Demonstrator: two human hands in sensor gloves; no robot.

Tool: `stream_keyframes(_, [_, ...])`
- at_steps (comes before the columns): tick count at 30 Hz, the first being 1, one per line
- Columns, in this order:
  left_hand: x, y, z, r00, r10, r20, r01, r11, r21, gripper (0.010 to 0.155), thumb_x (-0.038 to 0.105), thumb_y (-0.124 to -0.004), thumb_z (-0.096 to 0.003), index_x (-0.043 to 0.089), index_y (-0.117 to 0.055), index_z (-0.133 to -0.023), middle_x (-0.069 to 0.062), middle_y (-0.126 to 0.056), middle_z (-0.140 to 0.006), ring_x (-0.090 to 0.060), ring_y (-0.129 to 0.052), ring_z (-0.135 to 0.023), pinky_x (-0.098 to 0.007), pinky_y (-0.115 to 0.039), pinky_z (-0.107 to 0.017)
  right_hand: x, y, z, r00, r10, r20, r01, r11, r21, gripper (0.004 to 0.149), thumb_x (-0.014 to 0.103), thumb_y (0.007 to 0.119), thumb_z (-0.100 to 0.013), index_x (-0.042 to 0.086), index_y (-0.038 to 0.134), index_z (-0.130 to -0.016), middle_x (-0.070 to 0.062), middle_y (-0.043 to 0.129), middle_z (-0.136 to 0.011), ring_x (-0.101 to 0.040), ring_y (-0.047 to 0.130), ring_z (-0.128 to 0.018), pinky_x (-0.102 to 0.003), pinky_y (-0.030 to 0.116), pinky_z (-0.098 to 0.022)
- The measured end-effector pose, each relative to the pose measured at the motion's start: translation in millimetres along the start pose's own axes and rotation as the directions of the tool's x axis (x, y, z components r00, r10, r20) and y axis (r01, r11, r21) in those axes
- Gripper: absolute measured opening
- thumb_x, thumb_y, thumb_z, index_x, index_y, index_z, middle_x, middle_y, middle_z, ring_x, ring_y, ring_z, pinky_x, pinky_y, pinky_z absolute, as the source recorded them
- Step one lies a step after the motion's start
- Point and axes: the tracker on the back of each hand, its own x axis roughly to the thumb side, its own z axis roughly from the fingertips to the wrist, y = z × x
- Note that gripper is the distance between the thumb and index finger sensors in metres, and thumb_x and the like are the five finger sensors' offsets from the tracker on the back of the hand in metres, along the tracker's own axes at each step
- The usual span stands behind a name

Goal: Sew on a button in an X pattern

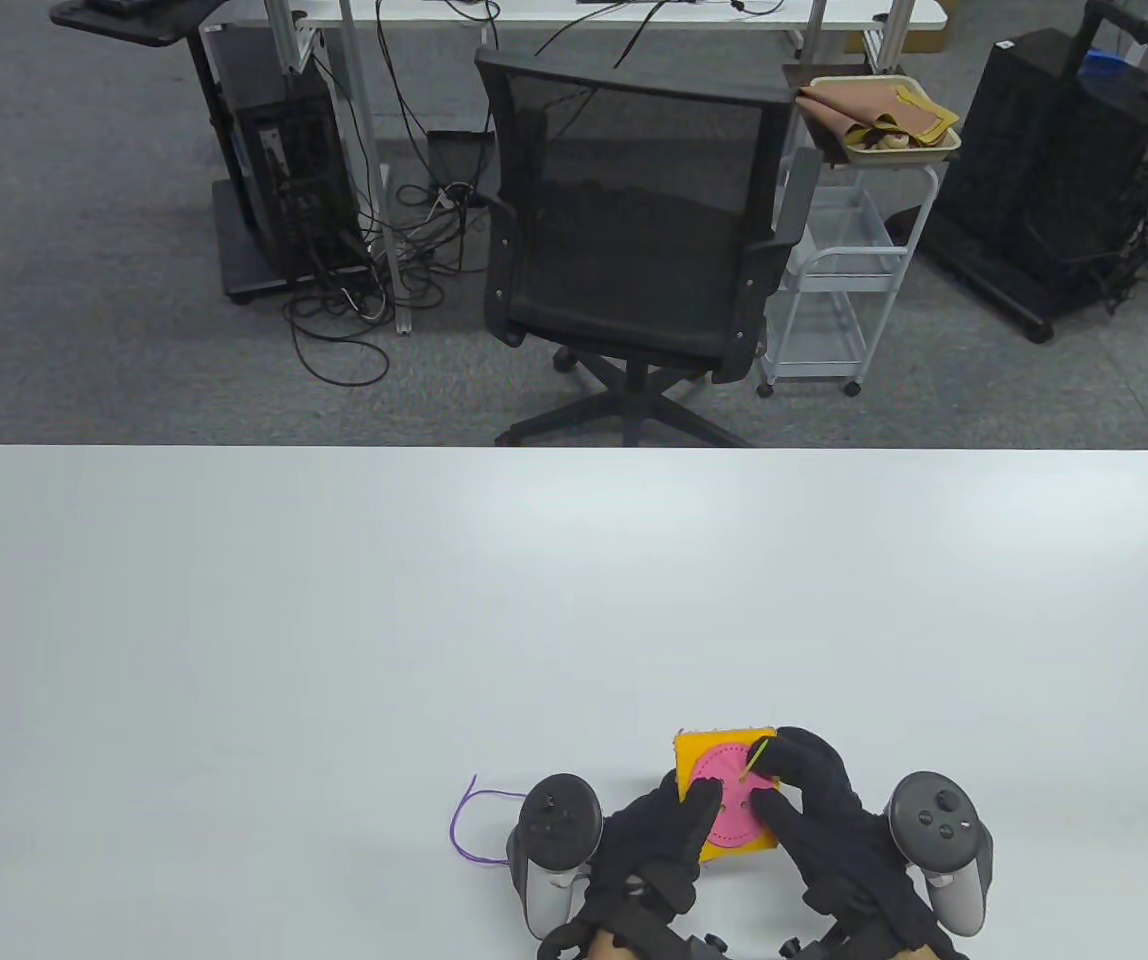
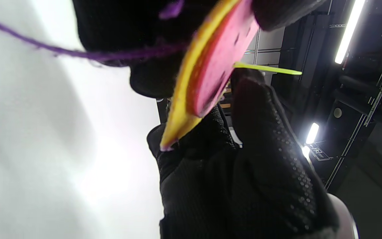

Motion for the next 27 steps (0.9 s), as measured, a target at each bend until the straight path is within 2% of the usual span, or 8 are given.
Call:
stream_keyframes(14, [2,-8,0,0.999,-0.034,0.004,0.034,0.998,-0.059,0.053,0.042,-0.064,-0.0558,0.01,-0.074,-0.097,-0.01,-0.096,-0.088,-0.029,-0.101,-0.072,-0.049,-0.083,-0.051,-1,-5,0,1.0,0.0,-0.015,0.0,0.999,-0.033,0.039,0.035,0.068,-0.055,0.032,0.055,-0.092,-0.019,0.025,-0.11,-0.037,0.036,-0.099,-0.063,0.024,-0.08])
stream_keyframes(23, [0,-7,0,0.995,-0.096,-0.017,0.096,0.995,-0.03,0.053,0.041,-0.066,-0.0552,0.008,-0.076,-0.095,-0.012,-0.098,-0.085,-0.031,-0.102,-0.067,-0.05,-0.084,-0.047,-2,-10,-1,0.998,-0.049,-0.036,0.047,0.997,-0.054,0.037,0.033,0.067,-0.055,0.028,0.058,-0.091,-0.019,0.025,-0.11,-0.037,0.035,-0.099,-0.064,0.025,-0.079])
stream_keyframes(27, [-1,1,0,0.978,-0.204,-0.038,0.206,0.978,0.038,0.053,0.04,-0.067,-0.0548,0.006,-0.078,-0.093,-0.012,-0.101,-0.08,-0.03,-0.105,-0.062,-0.05,-0.085,-0.044,-4,-21,-1,0.992,-0.115,-0.052,0.109,0.99,-0.092,0.037,0.032,0.066,-0.055,0.027,0.057,-0.091,-0.019,0.023,-0.11,-0.038,0.034,-0.099,-0.064,0.024,-0.079])
